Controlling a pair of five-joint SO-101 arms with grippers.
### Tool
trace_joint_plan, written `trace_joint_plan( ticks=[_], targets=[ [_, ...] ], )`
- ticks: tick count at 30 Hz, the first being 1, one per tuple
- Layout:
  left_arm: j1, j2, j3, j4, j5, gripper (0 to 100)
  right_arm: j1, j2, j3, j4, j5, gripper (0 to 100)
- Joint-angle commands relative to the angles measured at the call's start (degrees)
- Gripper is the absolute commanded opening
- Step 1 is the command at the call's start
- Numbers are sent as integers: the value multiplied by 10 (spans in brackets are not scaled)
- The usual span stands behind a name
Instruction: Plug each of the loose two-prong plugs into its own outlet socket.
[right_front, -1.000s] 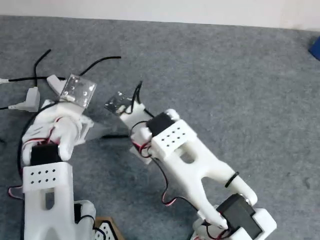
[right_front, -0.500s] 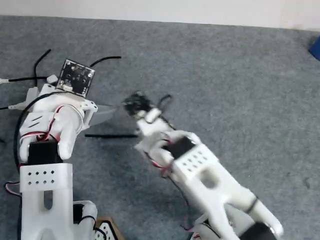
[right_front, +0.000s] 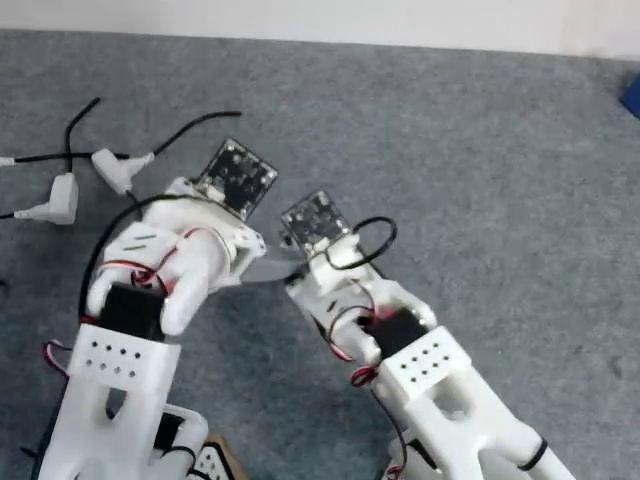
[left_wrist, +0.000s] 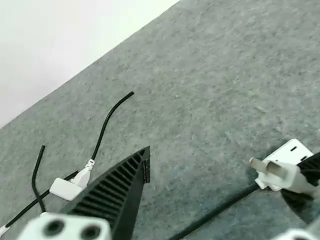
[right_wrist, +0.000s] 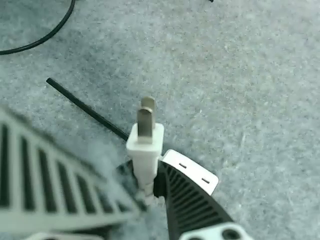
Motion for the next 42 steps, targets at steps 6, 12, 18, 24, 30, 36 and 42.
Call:
trace_joint_plan(
  ticks=[6,12,18,24,30,36,42],
  targets=[
    [-16,-4,62,-73,3,514,-57,-66,-36,92,-32,6],
    [-47,-5,170,-145,3,514,-60,-181,-59,168,-33,6],
    [-57,-7,206,-178,3,512,-60,-202,-60,185,-33,6],
    [-58,-5,206,-181,3,511,-60,-200,-60,185,-33,6],
    [-82,-9,189,-183,3,511,-59,-199,-50,204,-26,6],
    [-168,-6,152,-183,4,511,-36,-200,15,301,42,7],
    [-205,-5,147,-183,4,511,67,-200,23,461,221,7]
  ],
)
